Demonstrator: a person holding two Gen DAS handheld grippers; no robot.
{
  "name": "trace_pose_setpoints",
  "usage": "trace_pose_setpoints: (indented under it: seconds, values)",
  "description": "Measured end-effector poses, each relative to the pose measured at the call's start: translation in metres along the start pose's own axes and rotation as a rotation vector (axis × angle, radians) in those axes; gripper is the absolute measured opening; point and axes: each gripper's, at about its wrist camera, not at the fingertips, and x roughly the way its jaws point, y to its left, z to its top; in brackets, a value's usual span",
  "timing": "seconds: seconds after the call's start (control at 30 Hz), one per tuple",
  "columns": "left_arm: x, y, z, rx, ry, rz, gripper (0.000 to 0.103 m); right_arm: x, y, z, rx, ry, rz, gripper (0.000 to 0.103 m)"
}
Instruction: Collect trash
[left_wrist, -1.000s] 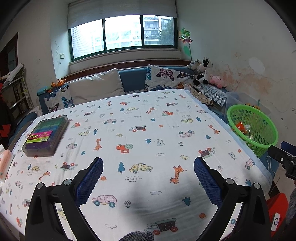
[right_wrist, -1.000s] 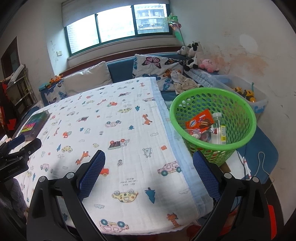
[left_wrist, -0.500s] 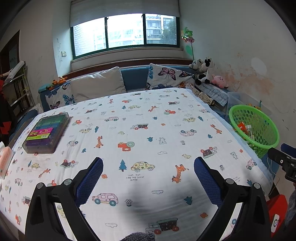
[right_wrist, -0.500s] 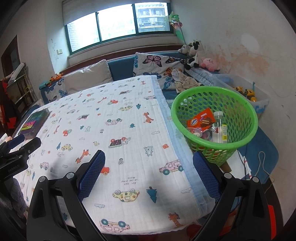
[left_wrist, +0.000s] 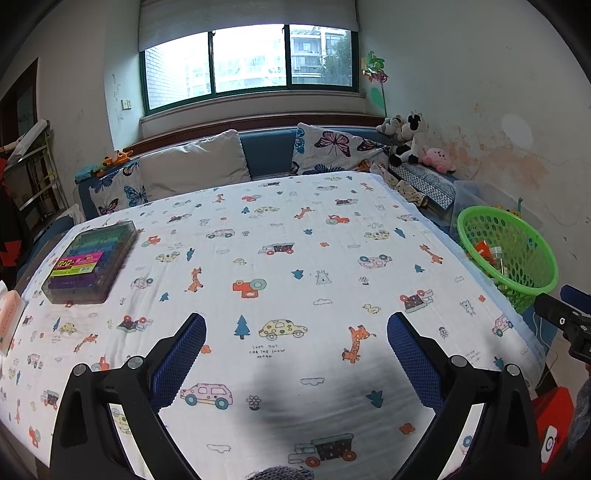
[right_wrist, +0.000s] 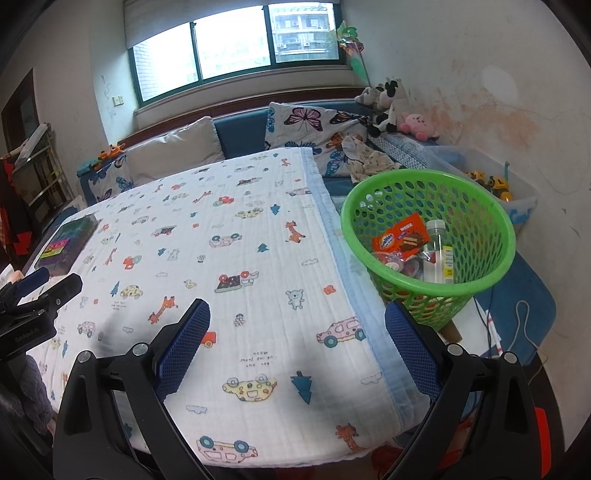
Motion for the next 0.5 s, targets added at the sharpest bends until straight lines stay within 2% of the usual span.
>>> trace_pose_setpoints:
  seconds: [0.5]
  values:
    - [0.0035,0.0028,0.0003,-0.013,0.008,0.013,0.095,0.0036,-0.0011,-0.0014,0.000,0.005,0.002,0.095]
